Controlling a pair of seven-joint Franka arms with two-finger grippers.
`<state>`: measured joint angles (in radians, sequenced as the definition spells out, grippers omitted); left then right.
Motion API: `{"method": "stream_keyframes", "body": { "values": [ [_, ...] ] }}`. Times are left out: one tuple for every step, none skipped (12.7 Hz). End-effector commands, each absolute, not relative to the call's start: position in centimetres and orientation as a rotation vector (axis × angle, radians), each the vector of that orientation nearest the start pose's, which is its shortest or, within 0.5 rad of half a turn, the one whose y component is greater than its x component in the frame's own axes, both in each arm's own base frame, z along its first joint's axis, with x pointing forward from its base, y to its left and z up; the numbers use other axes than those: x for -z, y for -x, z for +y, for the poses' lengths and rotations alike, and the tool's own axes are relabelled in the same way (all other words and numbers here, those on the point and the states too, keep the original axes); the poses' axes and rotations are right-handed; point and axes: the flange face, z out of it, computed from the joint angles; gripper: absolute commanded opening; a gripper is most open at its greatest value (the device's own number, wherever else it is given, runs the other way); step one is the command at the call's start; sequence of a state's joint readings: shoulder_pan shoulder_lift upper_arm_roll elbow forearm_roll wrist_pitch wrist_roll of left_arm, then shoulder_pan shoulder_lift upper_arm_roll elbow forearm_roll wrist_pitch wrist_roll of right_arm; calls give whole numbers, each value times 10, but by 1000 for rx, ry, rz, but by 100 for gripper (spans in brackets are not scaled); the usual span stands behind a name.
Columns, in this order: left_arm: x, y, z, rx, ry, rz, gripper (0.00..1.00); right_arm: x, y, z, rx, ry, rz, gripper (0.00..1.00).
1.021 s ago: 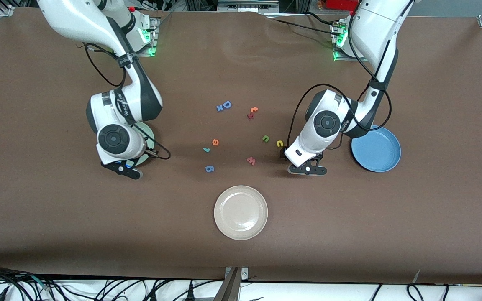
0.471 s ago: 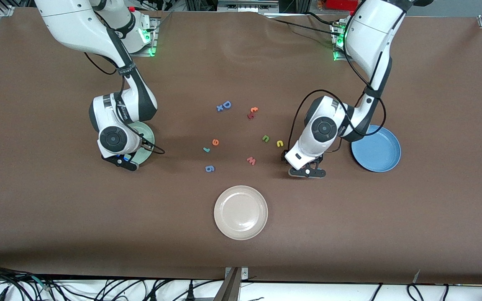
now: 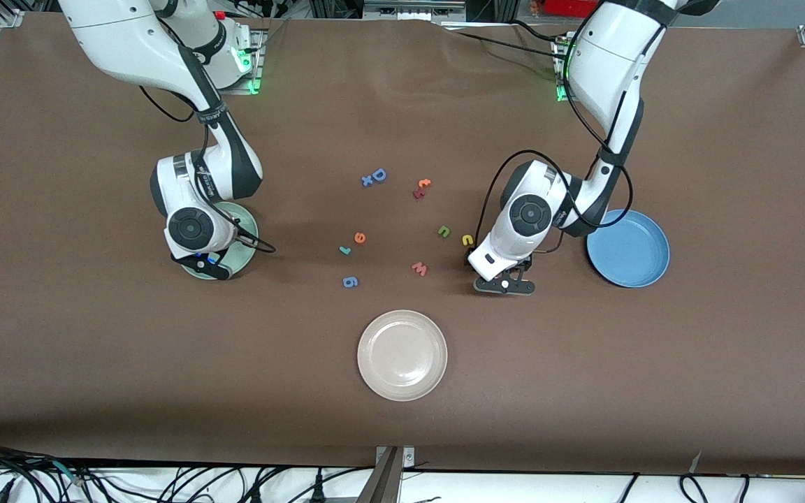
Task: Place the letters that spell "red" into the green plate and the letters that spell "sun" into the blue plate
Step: 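Drop the teal b on the green plate while the left gripper grasps yellow 2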
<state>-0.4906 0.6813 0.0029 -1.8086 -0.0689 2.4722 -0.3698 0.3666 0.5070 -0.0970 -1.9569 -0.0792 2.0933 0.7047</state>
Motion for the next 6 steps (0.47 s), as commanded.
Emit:
{"method": "stream_keyframes", "body": {
  "values": [
    [-159, -572, -304, -34, 3154, 102, 73, -227, -548, 154, -445, 3279, 645, 94],
    [-159, -571, -305, -34, 3154, 107, 69, -237, -551, 157, -424, 3262, 651, 94],
    [-156, -567, -305, -46, 3148, 113, 69, -242, -550, 167, -422, 3237, 651, 94],
    [-152, -561, -308, -61, 3143, 127, 70, -251, -552, 183, -400, 3212, 648, 93],
    [-151, -560, -309, -64, 3142, 132, 71, -258, -553, 199, -371, 3194, 697, 93],
    [-148, -555, -308, -78, 3136, 138, 72, -263, -553, 221, -338, 3175, 738, 93]
  ]
}}
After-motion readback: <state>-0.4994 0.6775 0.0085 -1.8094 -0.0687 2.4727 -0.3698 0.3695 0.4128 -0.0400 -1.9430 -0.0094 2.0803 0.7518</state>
